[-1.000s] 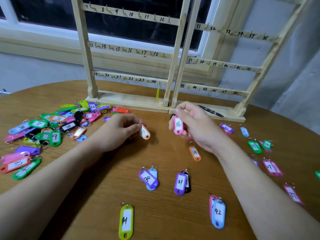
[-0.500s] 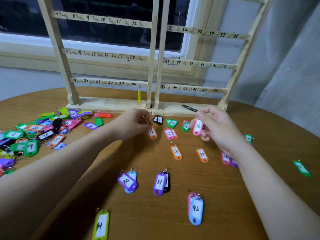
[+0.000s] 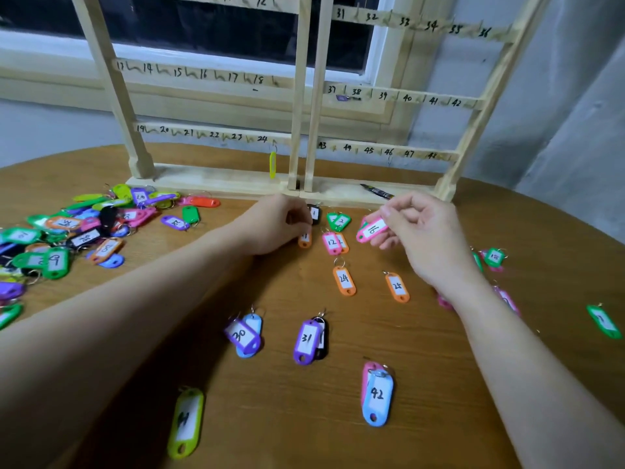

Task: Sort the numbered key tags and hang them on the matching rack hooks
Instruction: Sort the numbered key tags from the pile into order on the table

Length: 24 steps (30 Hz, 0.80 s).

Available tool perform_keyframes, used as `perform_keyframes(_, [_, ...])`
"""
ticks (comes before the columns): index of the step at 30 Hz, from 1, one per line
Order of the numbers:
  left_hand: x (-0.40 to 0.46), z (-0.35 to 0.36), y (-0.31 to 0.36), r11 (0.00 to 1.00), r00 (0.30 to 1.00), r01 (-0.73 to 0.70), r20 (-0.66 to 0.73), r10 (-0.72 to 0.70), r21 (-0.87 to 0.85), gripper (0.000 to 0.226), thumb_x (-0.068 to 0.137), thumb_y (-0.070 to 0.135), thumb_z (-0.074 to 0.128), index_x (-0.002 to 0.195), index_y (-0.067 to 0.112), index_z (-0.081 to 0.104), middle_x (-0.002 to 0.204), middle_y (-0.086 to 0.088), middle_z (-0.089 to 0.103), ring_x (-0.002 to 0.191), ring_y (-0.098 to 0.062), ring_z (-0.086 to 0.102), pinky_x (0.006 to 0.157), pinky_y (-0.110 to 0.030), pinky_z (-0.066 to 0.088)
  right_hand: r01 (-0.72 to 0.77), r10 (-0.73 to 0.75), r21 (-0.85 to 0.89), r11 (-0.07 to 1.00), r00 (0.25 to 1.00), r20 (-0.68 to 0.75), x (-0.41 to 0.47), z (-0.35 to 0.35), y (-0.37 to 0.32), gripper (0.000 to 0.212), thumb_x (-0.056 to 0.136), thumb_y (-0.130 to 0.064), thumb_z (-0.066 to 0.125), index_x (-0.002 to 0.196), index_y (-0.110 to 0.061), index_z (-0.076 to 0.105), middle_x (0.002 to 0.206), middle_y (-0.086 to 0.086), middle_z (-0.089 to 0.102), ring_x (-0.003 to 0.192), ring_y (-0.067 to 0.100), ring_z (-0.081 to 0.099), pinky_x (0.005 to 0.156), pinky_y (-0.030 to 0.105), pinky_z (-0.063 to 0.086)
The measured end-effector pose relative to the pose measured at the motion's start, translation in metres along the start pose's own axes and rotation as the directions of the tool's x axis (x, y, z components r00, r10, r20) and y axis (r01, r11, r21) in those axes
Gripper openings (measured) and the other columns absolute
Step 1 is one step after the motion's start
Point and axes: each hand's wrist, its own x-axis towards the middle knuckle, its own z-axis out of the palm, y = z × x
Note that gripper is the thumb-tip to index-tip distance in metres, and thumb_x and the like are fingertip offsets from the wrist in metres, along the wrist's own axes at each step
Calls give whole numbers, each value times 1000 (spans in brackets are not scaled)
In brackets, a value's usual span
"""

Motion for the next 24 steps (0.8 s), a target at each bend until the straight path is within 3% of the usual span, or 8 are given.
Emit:
perform_keyframes(5, [-10,-4,-10,999,999,-35,-28,36,33,4,94,29,68,97,27,69,86,16,59,82,-8,56,70,-24,40,-24,24,-38,999,1000,8,-2,3,4,6,96,-3,65,95,3,67,86,9,77,72,18,76,65,23,60])
perform_keyframes(9, [-26,-17,-22,999,998,-15,-56,17,36,2,98,33,63,99,32,65,89,17,58,82,0,54,68,-16,38,-42,42,-56,998,999,-9,-1,1,7,1,90,-1,72,90,-2,71,90,7,78,77,16,77,73,24,61])
perform_keyframes(12, [-42,-26,-35,1000,995,29,-95,-28,6,4,98,32,63,97,31,66,88,14,63,80,1,55,67,-18,38,-78,75,-44,996,996,-58,3,-13,7,6,86,4,74,91,1,72,87,7,78,79,18,77,76,24,62])
perform_keyframes(15, [-56,-28,-40,999,993,48,-105,-48,-1,9,99,31,62,99,26,69,88,9,65,79,0,57,66,-14,38,-131,129,-6,991,984,-124,8,-35,4,10,85,6,74,93,4,69,76,9,77,70,15,75,68,22,61])
perform_keyframes(18, [-58,-25,-25,1000,997,12,-82,-13,-9,12,99,31,61,100,24,70,89,7,66,81,-10,58,68,-24,39,-155,145,-61,986,979,-143,8,-59,2,15,85,7,74,90,-4,67,68,6,74,60,11,70,57,19,55])
perform_keyframes(22, [-47,-19,6,997,996,-82,-46,82,0,14,99,34,59,96,25,69,87,9,65,80,-4,57,67,-25,42,-215,190,-199,956,972,-138,0,-89,4,21,85,6,75,102,-4,68,76,8,74,58,7,66,55,16,51])
perform_keyframes(24, [-39,-13,20,990,990,-140,-31,140,-5,15,99,34,60,97,23,71,90,8,66,81,-6,58,68,-24,42,-259,221,-284,923,962,-157,-6,-103,5,18,86,3,75,101,-5,73,83,12,76,64,8,67,61,19,53])
